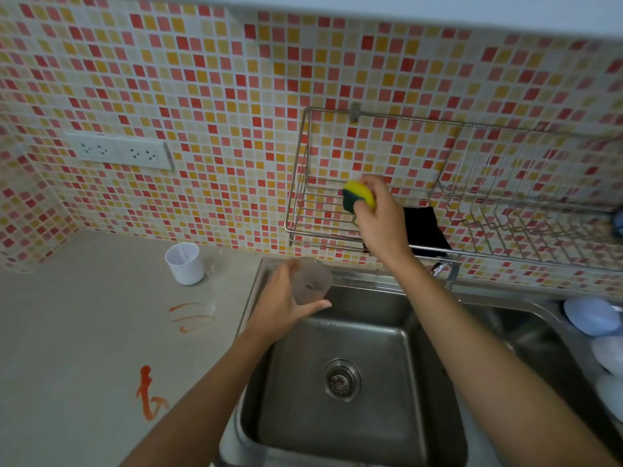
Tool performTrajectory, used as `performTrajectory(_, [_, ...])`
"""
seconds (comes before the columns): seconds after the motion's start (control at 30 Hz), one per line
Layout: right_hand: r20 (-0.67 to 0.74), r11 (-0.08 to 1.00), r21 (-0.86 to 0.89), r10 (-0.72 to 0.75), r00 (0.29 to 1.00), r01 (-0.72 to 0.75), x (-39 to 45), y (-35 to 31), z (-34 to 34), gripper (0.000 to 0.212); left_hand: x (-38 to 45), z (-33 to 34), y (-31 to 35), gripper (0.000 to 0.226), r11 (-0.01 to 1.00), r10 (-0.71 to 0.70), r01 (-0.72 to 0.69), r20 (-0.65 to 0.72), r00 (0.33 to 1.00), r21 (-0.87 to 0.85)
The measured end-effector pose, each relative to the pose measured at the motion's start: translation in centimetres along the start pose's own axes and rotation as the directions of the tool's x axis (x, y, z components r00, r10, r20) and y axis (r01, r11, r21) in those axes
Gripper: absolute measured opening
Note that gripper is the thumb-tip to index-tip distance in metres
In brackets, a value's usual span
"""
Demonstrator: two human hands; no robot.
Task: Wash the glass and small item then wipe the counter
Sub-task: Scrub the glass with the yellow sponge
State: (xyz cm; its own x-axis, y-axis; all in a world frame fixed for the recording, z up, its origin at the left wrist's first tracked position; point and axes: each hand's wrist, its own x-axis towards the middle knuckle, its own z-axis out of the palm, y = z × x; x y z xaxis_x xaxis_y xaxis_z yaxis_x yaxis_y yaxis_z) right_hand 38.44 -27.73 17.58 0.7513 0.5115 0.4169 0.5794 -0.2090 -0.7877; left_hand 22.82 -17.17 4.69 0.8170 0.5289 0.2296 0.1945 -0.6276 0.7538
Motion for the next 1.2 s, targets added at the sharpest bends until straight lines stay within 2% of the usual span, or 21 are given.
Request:
performTrajectory(0.13, [0.028, 0.998, 0.029, -0.054, 0.998, 0.054, -5.8, 1.9, -2.8, 0.025, 0.3, 1.0, 1.0, 0.080, 0.998, 0.036, -0.033, 0.055, 0.998, -0.054])
performTrajectory(0.3, [0.053, 0.999, -0.041, -0.008, 0.999, 0.011, -9.1, 4.7, -3.7, 0.019, 0.4, 2.3, 1.8, 0.089, 0.995, 0.065, -0.057, 0.100, 0.993, -0.080])
performTrajectory(0.43, [0.088, 0.998, -0.049, 0.036, 0.995, -0.032, -10.2, 6.0, -4.1, 0.022, 0.5, 2.9, 2.0, 0.093, 0.992, 0.122, -0.125, 0.116, 0.986, 0.015])
performTrajectory(0.53, [0.121, 0.992, -0.121, 0.048, 0.992, -0.033, -10.8, 7.1, -4.4, 0.022, 0.8, 3.2, 1.9, 0.091, 0.955, 0.237, -0.259, 0.152, 0.960, 0.144])
performTrajectory(0.67, [0.176, 0.978, -0.210, 0.034, 0.984, 0.004, -11.9, 8.8, -4.5, 0.026, 1.3, 4.3, 1.3, 0.085, 0.904, 0.314, -0.339, 0.135, 0.940, 0.260])
performTrajectory(0.8, [0.243, 0.955, -0.273, -0.044, 0.969, 0.112, -13.7, 10.4, -2.7, 0.027, 1.2, 5.9, 1.1, 0.077, 0.905, 0.348, -0.374, 0.153, 0.925, 0.201])
performTrajectory(0.9, [0.230, 0.921, -0.345, -0.103, 0.968, 0.180, -14.6, 10.9, -1.4, 0.025, 1.0, 6.8, 1.0, 0.075, 0.893, 0.363, -0.389, 0.148, 0.920, 0.226])
performTrajectory(0.97, [0.209, 0.909, -0.375, -0.108, 0.972, 0.181, -15.0, 10.6, -0.7, 0.025, 0.8, 7.2, 1.1, 0.076, 0.889, 0.365, -0.389, 0.141, 0.920, 0.240])
performTrajectory(1.07, [0.222, 0.938, -0.321, -0.061, 0.973, 0.132, -15.2, 10.1, 0.5, 0.024, 0.8, 7.8, 1.1, 0.076, 0.885, 0.377, -0.406, 0.160, 0.912, 0.227])
performTrajectory(1.13, [0.269, 0.936, -0.327, -0.042, 0.962, 0.132, -15.0, 10.3, 0.6, 0.023, 0.8, 8.1, 0.6, 0.078, 0.895, 0.359, -0.389, 0.165, 0.919, 0.219])
performTrajectory(1.2, [0.383, 0.876, -0.410, -0.087, 0.920, 0.254, -14.2, 11.1, -0.1, 0.026, 0.9, 8.2, 0.3, 0.076, 0.901, 0.344, -0.375, 0.165, 0.924, 0.219])
